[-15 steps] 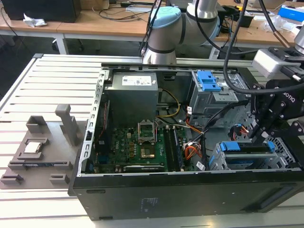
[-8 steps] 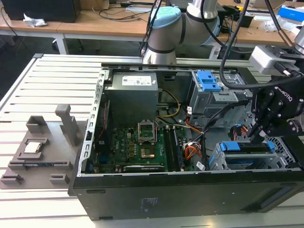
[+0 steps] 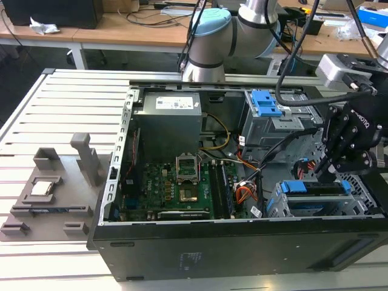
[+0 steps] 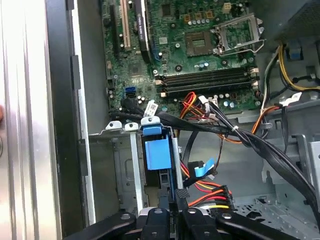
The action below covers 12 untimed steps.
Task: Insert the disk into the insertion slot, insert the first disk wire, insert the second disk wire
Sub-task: 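Insert the first disk wire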
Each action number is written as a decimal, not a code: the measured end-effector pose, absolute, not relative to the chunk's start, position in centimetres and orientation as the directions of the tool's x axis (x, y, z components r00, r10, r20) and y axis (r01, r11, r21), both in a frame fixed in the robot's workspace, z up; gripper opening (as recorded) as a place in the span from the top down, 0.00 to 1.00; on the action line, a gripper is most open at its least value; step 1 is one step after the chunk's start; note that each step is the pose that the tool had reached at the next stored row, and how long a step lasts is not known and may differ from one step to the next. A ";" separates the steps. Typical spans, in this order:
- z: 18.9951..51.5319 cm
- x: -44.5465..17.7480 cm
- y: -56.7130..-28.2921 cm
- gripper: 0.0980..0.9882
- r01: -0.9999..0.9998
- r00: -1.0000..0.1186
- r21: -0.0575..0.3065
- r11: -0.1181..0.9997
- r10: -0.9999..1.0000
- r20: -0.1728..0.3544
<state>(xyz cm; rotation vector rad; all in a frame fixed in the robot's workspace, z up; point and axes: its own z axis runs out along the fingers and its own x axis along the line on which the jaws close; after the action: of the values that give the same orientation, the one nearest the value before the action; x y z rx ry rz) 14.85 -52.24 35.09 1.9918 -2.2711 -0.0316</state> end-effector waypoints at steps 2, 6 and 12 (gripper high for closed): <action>35.1 14.9 -52.2 0.93 -0.977 -0.183 0.095 0.190 -0.980 0.077; 35.1 14.9 -52.2 0.93 -0.962 -0.248 0.095 0.254 -0.966 0.077; 35.1 14.9 -52.2 0.93 -0.937 -0.330 0.095 0.337 -0.941 0.077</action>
<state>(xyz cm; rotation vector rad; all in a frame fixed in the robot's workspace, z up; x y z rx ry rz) 14.86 -52.23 35.09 1.7436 -2.4700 -0.0507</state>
